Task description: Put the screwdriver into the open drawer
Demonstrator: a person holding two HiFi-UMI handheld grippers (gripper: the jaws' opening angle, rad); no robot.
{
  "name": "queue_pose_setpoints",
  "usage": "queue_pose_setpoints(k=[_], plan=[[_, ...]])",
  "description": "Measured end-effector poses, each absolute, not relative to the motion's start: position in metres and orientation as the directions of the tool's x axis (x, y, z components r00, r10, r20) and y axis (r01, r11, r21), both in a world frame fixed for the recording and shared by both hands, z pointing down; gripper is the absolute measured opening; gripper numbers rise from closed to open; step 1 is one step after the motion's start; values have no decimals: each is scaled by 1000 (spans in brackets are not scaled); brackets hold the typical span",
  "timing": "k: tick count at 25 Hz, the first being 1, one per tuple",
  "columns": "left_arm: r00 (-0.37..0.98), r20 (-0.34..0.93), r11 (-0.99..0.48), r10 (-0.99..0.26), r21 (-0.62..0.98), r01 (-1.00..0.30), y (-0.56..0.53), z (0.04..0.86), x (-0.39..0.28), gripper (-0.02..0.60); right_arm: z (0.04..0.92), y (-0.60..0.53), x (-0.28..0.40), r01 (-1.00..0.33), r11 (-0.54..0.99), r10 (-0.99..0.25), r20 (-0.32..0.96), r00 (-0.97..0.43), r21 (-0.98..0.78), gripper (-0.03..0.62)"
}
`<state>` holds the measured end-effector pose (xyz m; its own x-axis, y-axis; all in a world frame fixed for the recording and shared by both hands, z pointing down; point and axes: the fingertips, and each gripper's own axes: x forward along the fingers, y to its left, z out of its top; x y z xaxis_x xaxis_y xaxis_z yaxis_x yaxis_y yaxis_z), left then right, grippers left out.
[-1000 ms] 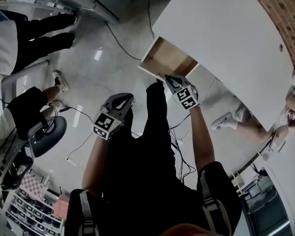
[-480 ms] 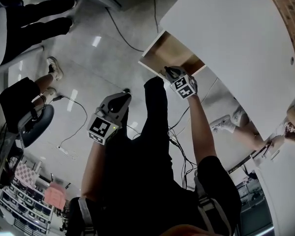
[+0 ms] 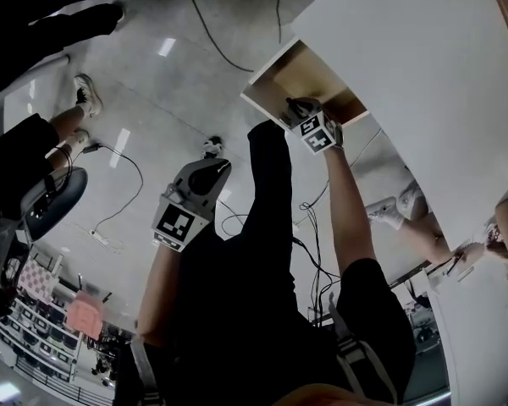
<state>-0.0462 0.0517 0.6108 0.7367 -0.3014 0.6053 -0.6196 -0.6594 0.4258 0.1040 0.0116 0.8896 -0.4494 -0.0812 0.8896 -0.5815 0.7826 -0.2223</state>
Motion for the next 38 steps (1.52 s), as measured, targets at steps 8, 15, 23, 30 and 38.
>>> queue_pose_setpoints(k=[8, 15, 23, 30, 38], plan=[[720, 634, -655, -281, 421, -627, 60, 641, -48, 20, 928, 6, 105, -544, 822, -72, 918, -389, -166, 123], [728, 613, -580, -308, 485, -654, 63, 650, -54, 20, 952, -1, 109, -505, 851, -49, 936, -348, -143, 123], [723, 608, -544, -328, 504, -671, 65, 647, -60, 20, 958, 0, 111, -451, 868, 52, 941, -335, -209, 110], [723, 600, -524, -342, 517, -677, 60, 646, -61, 20, 960, 0, 109, -477, 848, 55, 934, -354, -230, 110], [732, 593, -531, -336, 523, -667, 60, 641, -60, 20, 954, 0, 110, -463, 859, 71, 946, -318, -220, 129]])
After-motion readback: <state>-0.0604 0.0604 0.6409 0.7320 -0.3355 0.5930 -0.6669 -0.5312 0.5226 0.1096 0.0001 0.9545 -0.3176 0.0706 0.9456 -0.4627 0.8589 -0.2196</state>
